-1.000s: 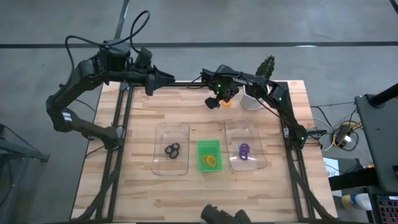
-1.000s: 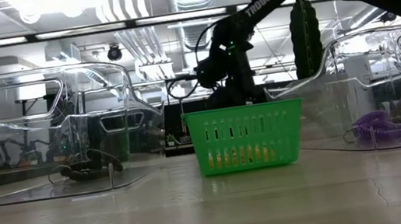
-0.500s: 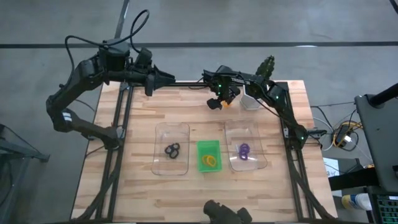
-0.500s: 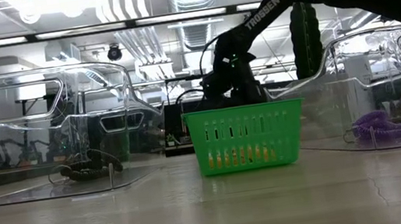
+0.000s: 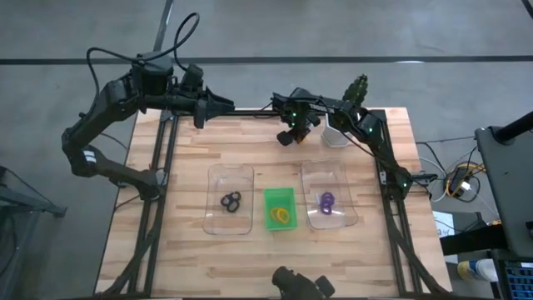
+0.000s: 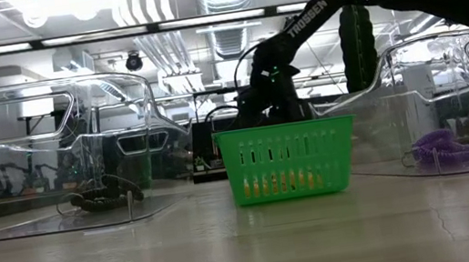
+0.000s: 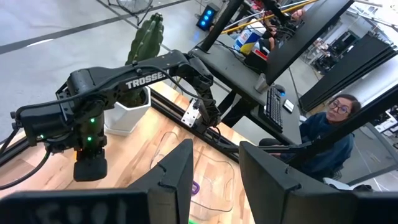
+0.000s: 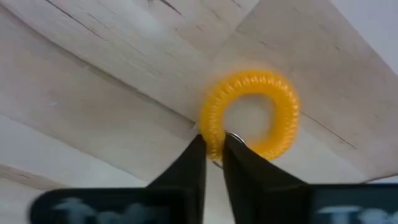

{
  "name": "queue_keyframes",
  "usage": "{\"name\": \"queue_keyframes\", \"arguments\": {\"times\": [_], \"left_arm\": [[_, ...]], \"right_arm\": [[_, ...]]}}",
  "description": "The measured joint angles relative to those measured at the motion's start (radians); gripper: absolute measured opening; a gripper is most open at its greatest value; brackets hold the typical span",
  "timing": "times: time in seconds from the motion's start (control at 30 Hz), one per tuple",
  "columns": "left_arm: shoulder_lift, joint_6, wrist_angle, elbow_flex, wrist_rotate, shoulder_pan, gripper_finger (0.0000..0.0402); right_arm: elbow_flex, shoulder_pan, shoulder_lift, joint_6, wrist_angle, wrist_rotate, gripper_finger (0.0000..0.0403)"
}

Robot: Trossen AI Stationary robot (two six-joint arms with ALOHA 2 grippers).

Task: Sort spring keychains
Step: Put the yellow spring keychain into the green bin

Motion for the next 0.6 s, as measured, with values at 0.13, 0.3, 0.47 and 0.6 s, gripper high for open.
{"name": "queue_keyframes", "arguments": {"times": [0.13,0.3,0.47,0.6], "left_arm": [[0.002,0.0,0.01,0.0,0.0,0.0,0.0122],[0.002,0.0,0.012,0.0,0.0,0.0,0.0122],[0.002,0.0,0.013,0.0,0.0,0.0,0.0122],[0.002,0.01,0.013,0.0,-0.001,0.0,0.0122]], "right_arm": [[-0.004,0.0,0.0,-0.005,-0.006,-0.036,0.0016],[0.015,0.022,-0.016,-0.023,-0.028,-0.047,0.0011],[0.071,0.056,-0.068,-0.023,-0.035,-0.047,0.001],[0.124,0.103,-0.113,-0.002,-0.038,-0.044,0.0009]]}}
